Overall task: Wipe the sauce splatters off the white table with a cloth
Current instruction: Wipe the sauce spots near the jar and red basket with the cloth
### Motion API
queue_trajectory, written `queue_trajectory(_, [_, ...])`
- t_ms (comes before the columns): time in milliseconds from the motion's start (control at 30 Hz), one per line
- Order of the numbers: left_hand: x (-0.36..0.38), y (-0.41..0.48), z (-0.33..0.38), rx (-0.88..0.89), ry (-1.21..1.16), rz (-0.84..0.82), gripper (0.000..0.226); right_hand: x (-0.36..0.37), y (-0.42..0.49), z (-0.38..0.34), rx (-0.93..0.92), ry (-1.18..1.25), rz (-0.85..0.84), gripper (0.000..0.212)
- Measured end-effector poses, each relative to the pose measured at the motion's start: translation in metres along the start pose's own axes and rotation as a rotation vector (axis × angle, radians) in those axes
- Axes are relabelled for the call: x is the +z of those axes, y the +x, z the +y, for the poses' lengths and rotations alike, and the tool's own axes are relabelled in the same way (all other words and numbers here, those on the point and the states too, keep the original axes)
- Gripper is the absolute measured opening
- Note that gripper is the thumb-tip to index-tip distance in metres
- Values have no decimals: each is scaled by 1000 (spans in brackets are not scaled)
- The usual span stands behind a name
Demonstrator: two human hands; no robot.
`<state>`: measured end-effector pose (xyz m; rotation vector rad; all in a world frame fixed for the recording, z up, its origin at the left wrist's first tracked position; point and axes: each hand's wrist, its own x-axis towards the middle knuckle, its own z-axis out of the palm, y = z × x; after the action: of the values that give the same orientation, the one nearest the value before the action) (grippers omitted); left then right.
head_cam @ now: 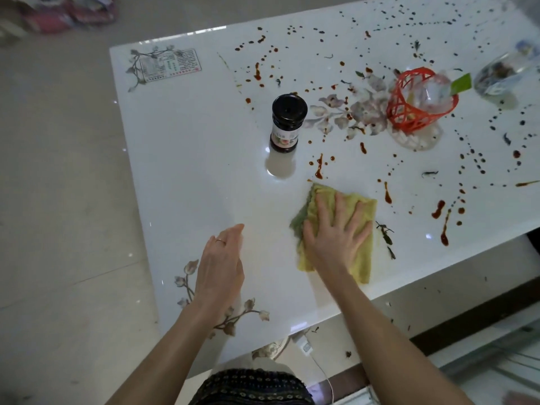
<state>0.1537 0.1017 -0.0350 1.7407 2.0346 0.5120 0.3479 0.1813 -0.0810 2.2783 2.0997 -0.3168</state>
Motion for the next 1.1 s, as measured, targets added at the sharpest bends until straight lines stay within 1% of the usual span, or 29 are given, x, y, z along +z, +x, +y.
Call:
queue_trajectory(33, [1, 0, 0, -1, 4, 1, 51, 3, -13, -9, -52, -4, 4, 69])
queue_trajectory(100, [4, 1, 1, -6, 2, -6, 53, 12, -32, -20, -236, -25, 4, 64])
queue_trajectory(167, [5, 3, 5, 5, -1, -10, 55, 13, -22, -19, -344, -40, 9, 61])
queue_trajectory(233, [5, 7, 9, 33, 7, -5, 53, 6, 6, -13, -310, -46, 17, 61])
queue_trajectory(333, [5, 8, 13, 54, 13, 2, 49, -8, 38, -7, -89, -1, -43, 60])
queue_trajectory(400, [5, 7, 13, 50, 19, 1, 47, -12, 30, -13, 1, 50, -33, 59])
queue_trajectory(433, [6, 6, 12, 45, 22, -2, 47, -9, 18, -18, 5, 56, -34, 59])
queue_trajectory(467, [7, 6, 11, 38, 24, -7, 48, -4, 2, -23, -24, 61, -15, 58])
queue_trajectory(533, [9, 5, 13, 34, 27, -19, 49, 6, -25, -22, -146, 25, 9, 58])
queue_trajectory(600, [10, 5, 16, 45, 24, -22, 49, 10, -21, -10, -241, -45, -2, 60])
queue_trajectory(633, [10, 6, 17, 51, 24, -21, 49, 9, -9, -2, -250, -53, -2, 60])
queue_trajectory(733, [11, 5, 17, 47, 36, -18, 49, 2, 18, 12, -139, -39, 6, 59])
queue_trajectory(800, [12, 3, 14, 38, 48, -22, 47, 4, 8, 10, -66, -6, 49, 60])
queue_trajectory(833, [14, 2, 13, 33, 51, -23, 46, 7, -7, 8, -65, -3, 70, 60])
queue_trajectory(867, [16, 2, 13, 29, 52, -24, 45, 10, -27, 6, -97, 4, 79, 60])
queue_trajectory(933, [20, 1, 16, 27, 48, -33, 45, 17, -64, 15, -237, 10, 87, 60])
queue_trajectory(1000, [23, 1, 20, 41, 42, -43, 48, 17, -72, 38, -392, -22, 72, 61])
queue_trajectory(1033, [24, 1, 21, 52, 46, -48, 49, 15, -64, 51, -437, -42, 71, 62])
queue_trajectory(1067, [24, 2, 21, 60, 50, -53, 50, 14, -53, 64, -438, -58, 80, 62])
queue_trajectory(1100, [24, 3, 21, 65, 54, -55, 51, 11, -41, 76, -398, -65, 91, 62])
